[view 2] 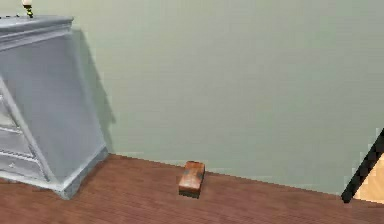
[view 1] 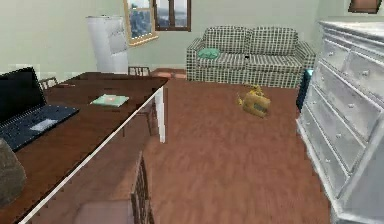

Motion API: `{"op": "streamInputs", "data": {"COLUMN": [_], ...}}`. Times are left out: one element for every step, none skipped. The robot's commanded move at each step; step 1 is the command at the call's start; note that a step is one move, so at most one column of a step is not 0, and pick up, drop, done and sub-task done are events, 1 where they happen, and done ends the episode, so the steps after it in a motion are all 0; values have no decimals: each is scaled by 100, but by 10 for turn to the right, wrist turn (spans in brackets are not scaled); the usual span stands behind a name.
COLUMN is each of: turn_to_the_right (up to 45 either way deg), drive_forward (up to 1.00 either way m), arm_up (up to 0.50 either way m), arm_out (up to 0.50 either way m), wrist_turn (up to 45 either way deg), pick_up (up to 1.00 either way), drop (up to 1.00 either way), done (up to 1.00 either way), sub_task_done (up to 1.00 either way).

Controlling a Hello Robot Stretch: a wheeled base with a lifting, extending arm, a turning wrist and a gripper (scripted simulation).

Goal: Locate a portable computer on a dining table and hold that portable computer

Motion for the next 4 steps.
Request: {"op": "streamInputs", "data": {"turn_to_the_right": [390,0,-210,0], "drive_forward": [0,30,0,45], "arm_up": [0,0,0,0], "arm_out": [0,0,0,0], "wrist_turn": [0,0,0,0], "pick_up": [0,0,0,0], "drop": [0,0,0,0], "done": [0,0,0,0], "sub_task_done": [0,0,0,0]}}
